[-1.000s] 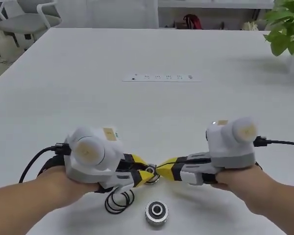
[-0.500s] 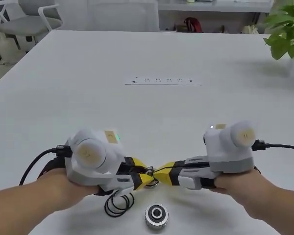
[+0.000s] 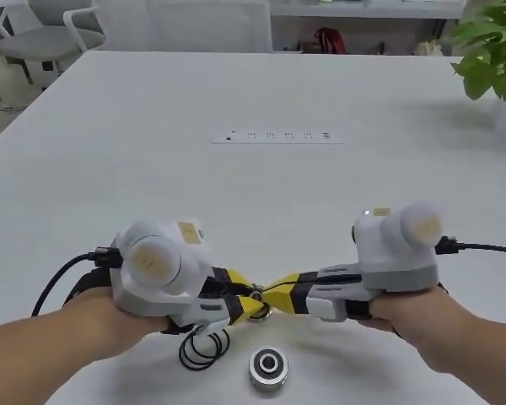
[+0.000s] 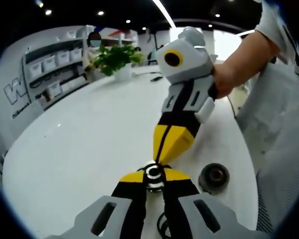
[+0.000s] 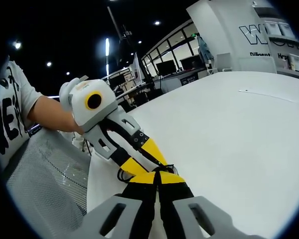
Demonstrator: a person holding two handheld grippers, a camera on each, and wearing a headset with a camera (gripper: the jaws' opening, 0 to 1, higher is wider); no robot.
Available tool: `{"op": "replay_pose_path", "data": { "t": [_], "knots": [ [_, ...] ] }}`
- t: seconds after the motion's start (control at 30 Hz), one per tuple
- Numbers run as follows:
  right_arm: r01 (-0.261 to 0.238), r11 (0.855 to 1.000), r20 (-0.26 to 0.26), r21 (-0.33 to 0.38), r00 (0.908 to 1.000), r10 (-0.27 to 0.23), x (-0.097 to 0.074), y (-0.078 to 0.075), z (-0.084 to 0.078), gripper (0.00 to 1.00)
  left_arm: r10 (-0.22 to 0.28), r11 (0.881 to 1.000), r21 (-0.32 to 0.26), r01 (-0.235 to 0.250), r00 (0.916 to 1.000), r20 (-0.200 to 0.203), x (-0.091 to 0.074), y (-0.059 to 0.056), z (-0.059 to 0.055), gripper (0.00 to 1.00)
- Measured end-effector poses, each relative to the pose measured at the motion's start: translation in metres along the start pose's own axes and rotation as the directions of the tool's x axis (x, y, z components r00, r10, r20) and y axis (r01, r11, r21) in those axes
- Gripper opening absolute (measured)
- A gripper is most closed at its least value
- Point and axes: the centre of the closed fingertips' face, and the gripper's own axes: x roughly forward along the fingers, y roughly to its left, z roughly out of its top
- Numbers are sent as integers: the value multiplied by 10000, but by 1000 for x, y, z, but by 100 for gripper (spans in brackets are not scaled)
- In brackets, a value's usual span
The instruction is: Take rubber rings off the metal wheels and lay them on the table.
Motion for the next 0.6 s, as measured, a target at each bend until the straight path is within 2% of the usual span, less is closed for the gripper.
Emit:
{"op": "replay_pose_path", "data": {
  "t": [0.17, 0.4, 0.6],
  "knots": [
    [-31, 9994, 219, 348, 9998, 24, -3, -1, 3, 0, -9, 10000, 57, 9, 10000, 6, 0, 0, 0, 12],
    [248, 9989, 74, 405, 9997, -251, -3, -8, 0, 0, -15, 9999, -150, 15, 10000, -10, 0, 1, 0, 12],
    [325, 9984, -8, 470, 9995, -325, -4, -10, -2, 0, -71, 10000, -57, 71, 10000, 44, 0, 1, -1, 13]
  ]
}}
